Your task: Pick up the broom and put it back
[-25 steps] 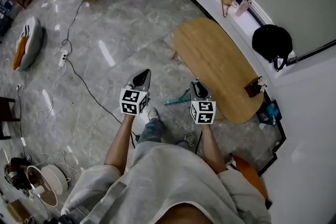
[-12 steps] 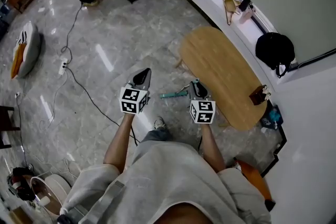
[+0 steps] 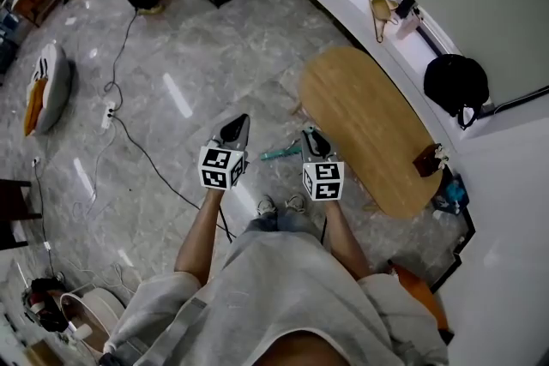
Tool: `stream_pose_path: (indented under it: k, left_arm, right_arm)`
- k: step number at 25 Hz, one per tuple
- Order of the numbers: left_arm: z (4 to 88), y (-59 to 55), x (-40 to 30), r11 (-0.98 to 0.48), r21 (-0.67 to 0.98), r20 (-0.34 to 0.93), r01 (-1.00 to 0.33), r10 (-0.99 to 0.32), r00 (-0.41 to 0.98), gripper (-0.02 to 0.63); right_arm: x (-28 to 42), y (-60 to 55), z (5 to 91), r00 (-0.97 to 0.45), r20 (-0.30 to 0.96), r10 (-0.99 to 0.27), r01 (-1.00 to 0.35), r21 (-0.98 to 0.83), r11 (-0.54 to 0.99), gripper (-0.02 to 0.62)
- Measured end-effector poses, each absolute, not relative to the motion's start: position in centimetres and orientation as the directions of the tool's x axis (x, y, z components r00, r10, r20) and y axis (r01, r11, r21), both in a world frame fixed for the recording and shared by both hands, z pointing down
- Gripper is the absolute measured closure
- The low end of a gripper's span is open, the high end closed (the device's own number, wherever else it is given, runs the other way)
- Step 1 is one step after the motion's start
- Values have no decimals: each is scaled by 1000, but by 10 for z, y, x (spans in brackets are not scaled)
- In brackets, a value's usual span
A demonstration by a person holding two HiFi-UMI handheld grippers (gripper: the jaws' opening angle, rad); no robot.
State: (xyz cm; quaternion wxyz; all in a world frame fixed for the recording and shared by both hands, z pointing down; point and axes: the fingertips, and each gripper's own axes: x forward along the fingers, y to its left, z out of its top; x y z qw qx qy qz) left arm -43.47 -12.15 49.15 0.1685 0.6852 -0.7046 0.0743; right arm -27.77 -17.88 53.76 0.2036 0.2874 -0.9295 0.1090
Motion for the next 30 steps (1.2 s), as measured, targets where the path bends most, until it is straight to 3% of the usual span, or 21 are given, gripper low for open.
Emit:
stream_pose_path:
  k: [16,23,30]
  left_arm:
    - [499,-199,-350,-141,111,403,-984,-898,175,609]
    - [512,-242,-328,-312,138,394,-940,-854,341,607]
    - [527,-269,-311,-527,164,405,-834,-735,545,607]
  right_arm:
    - [-219,-206,564,-698,465,-545,-662,-127,739,506]
    - [-192,-220,573,-574,494,-653,-782,-93,616,507]
    - [-168,-210,584,-365,527,-767,-918,-67,390,506]
